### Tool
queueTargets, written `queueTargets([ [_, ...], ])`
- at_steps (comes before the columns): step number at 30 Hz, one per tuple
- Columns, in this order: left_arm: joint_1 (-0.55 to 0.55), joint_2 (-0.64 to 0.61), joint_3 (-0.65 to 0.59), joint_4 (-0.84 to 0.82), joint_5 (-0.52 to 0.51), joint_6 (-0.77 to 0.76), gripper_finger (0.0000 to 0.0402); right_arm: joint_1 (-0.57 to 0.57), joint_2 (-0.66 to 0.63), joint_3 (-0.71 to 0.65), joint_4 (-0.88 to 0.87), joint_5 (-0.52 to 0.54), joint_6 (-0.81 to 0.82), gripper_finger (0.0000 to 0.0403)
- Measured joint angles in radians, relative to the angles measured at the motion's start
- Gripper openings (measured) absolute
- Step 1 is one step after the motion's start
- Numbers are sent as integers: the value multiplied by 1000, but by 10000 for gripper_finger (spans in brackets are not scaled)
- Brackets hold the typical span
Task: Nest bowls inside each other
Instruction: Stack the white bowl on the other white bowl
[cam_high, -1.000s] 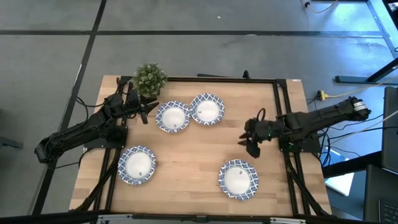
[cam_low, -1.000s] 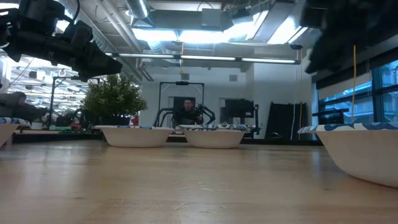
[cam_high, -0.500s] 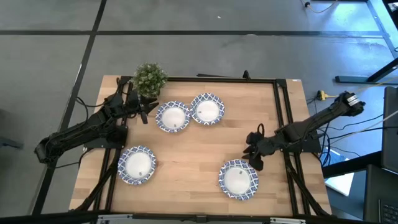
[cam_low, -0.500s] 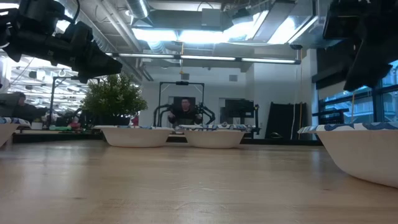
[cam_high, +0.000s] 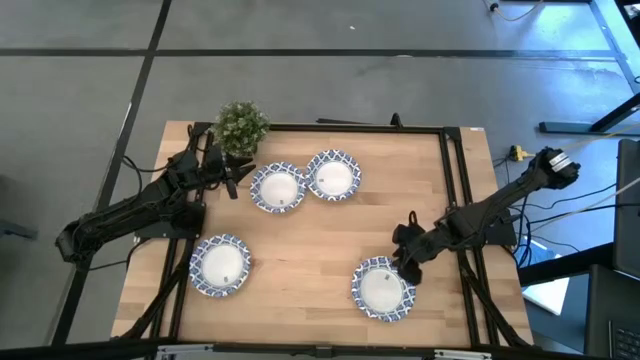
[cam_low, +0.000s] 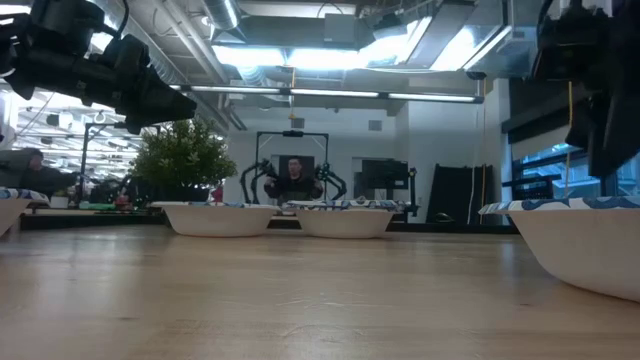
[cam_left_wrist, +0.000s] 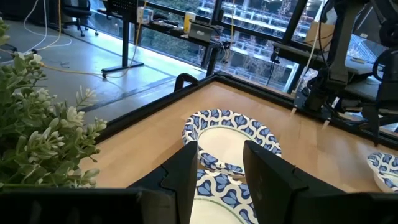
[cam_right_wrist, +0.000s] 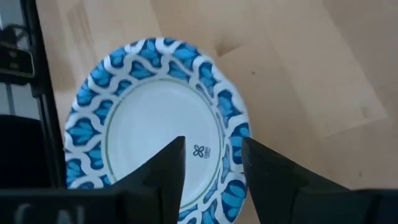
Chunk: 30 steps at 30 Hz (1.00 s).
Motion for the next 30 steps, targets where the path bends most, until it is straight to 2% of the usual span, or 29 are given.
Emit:
queueTargets([
  [4,0,0,0,0,0,-14,124,6,32,0,11,0,-17,188],
  [12,0,0,0,0,0,-50,124,5,68,0,11,7,-17,283],
  [15,0,0,0,0,0,-50,124,6,68,0,25,7,-20,304],
  [24,0,0,0,0,0,-50,124,5,68,1,123,2,-17,314],
  [30,0,0,0,0,0,-50,124,3,68,2,153,60,-12,314],
])
